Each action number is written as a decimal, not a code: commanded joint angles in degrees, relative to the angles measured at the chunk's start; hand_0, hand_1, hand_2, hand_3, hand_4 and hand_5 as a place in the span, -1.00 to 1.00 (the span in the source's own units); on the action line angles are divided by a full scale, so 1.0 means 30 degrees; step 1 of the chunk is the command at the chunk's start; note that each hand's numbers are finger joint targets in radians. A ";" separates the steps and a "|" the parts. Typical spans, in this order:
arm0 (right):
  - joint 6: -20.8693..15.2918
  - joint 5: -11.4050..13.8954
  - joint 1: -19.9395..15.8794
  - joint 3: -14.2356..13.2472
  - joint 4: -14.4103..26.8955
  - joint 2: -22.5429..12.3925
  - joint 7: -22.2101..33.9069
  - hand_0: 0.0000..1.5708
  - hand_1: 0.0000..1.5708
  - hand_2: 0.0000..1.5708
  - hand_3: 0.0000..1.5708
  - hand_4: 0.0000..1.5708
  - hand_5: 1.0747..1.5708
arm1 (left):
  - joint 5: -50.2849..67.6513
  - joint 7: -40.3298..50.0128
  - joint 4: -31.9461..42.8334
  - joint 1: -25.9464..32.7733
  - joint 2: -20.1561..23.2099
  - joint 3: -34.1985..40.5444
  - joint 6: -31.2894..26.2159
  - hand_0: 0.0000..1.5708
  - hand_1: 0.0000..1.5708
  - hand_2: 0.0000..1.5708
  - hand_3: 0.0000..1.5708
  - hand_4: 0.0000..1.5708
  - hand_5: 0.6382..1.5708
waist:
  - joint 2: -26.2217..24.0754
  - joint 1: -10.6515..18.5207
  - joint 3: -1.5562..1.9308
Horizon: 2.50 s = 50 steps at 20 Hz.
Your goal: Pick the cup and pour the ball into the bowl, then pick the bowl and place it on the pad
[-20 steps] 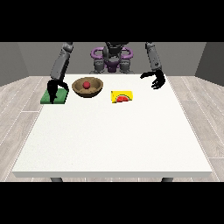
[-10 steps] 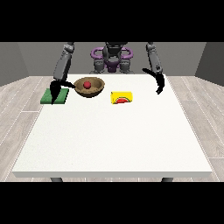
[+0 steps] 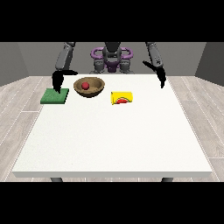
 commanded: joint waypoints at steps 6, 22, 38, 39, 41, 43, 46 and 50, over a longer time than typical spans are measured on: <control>-0.1048 0.0341 0.0524 0.0592 0.1717 0.2320 -0.0910 -1.00 -1.00 -1.00 -1.00 -1.00 1.00 | 0.0300 0.0206 -0.1063 0.0147 0.0370 -0.0297 -0.0880 -1.00 -1.00 -1.00 -1.00 -1.00 -0.89 | 0.0184 0.0343 0.0103; -0.6741 0.5148 0.2813 0.3077 0.1559 0.1056 0.0159 1.00 1.00 1.00 1.00 0.38 0.87 | -0.0166 0.0989 -0.3225 -0.1873 -0.0011 -0.1515 -0.1164 -1.00 -1.00 -1.00 -1.00 -1.00 -0.85 | 0.3109 0.3529 -0.0015; -1.1502 0.9552 0.3708 0.4907 -0.3799 -0.3284 1.0039 1.00 1.00 1.00 1.00 0.47 1.00 | -0.0438 0.1895 -0.2472 -0.2278 -0.1257 -0.2472 -0.1438 -1.00 -1.00 -1.00 -1.00 -1.00 -0.84 | 0.0885 0.5305 -0.0001; -1.1475 0.9838 0.3718 0.5289 -0.4360 -0.3177 1.0757 1.00 1.00 1.00 1.00 0.47 1.00 | -0.0184 0.0916 -0.1904 -0.1398 -0.0315 -0.1928 -0.1965 -1.00 -1.00 -1.00 -1.00 -1.00 -0.84 | 0.0685 0.5088 0.0013; -0.9285 1.0286 0.3638 0.6086 -0.5509 -0.4748 1.2024 1.00 1.00 1.00 1.00 0.55 1.00 | 0.0420 0.1161 -0.1097 -0.1662 0.0241 -0.0751 -0.1741 -1.00 -1.00 -1.00 -1.00 -1.00 -0.85 | -0.0137 0.3367 0.0019; -0.7917 1.0761 0.3156 0.6607 -0.6427 -0.5967 1.4041 1.00 1.00 1.00 1.00 0.64 0.97 | 0.0542 0.1439 -0.0633 -0.0660 0.0227 -0.0795 -0.2123 -1.00 -1.00 -1.00 -1.00 -1.00 -0.82 | -0.1646 0.2996 0.0024; -0.5414 1.1676 0.2774 0.7317 -0.7669 -0.8832 1.4231 1.00 1.00 1.00 1.00 0.95 0.98 | 0.0108 0.0531 -0.0117 0.0474 -0.0354 -0.0940 -0.1135 -1.00 -1.00 -1.00 -1.00 -1.00 -0.81 | -0.2484 0.1965 0.0007; -0.3228 1.1972 0.2730 0.6962 -0.7570 -1.1514 1.2217 1.00 1.00 1.00 1.00 1.00 0.93 | 0.0155 0.0900 -0.0290 0.1105 -0.0816 -0.0722 -0.0168 -1.00 -1.00 -1.00 -1.00 -1.00 -0.80 | -0.2945 0.0931 0.0078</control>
